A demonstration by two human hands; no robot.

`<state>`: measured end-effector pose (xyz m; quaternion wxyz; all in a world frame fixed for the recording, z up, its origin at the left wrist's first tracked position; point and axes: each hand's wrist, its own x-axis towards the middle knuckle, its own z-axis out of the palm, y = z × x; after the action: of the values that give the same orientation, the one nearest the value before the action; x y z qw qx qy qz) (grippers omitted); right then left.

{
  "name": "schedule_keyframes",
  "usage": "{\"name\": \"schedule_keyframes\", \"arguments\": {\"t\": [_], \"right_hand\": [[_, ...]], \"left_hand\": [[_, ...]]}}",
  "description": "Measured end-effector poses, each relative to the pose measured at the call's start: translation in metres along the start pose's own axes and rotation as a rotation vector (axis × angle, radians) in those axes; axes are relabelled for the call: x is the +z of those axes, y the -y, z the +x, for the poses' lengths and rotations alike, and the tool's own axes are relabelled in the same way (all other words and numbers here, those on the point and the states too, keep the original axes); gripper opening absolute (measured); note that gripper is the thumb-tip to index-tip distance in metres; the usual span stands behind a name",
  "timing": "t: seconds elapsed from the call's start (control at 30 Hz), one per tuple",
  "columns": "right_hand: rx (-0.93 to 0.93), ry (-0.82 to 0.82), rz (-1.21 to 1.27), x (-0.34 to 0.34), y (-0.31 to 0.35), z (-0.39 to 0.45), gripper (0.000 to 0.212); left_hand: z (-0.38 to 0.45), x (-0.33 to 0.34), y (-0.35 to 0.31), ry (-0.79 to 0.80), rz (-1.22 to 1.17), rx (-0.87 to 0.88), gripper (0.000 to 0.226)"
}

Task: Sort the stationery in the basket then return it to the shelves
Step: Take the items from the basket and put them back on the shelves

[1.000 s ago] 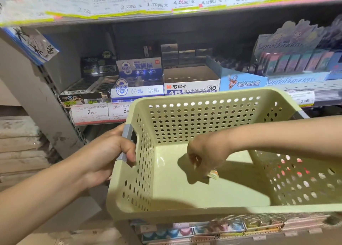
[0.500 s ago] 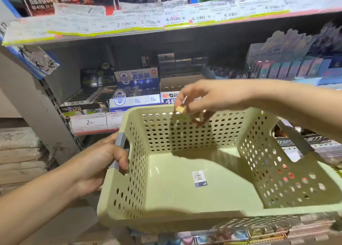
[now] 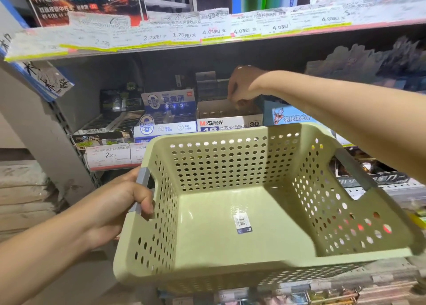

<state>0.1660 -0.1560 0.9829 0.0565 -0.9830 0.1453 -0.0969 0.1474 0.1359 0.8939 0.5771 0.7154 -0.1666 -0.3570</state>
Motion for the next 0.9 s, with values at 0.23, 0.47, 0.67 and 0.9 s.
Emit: {"name": "schedule_keyframes", "arguments": {"t": [0.23,0.47,0.67,0.9], "right_hand": [[0.050,0.013,-0.094,0.018,0.000,0.008,0.028],[0.082,-0.036,-0.174,0.027,0.003,0.008,0.036],[0.084,-0.011,-0.201,0.031,0.006,0.005,0.036],[0.096,0.114,-0.110,0.024,0.008,0.004,0.034]], "left_hand": [[0.001,0.001,0.001,-0.010,-0.006,-0.004,0.065],[0.003,0.003,0.001,0.006,-0.012,0.002,0.066],[0.003,0.003,0.000,0.036,-0.017,-0.002,0.058],[0.003,0.001,0.003,0.023,-0.010,0.003,0.067]]}}
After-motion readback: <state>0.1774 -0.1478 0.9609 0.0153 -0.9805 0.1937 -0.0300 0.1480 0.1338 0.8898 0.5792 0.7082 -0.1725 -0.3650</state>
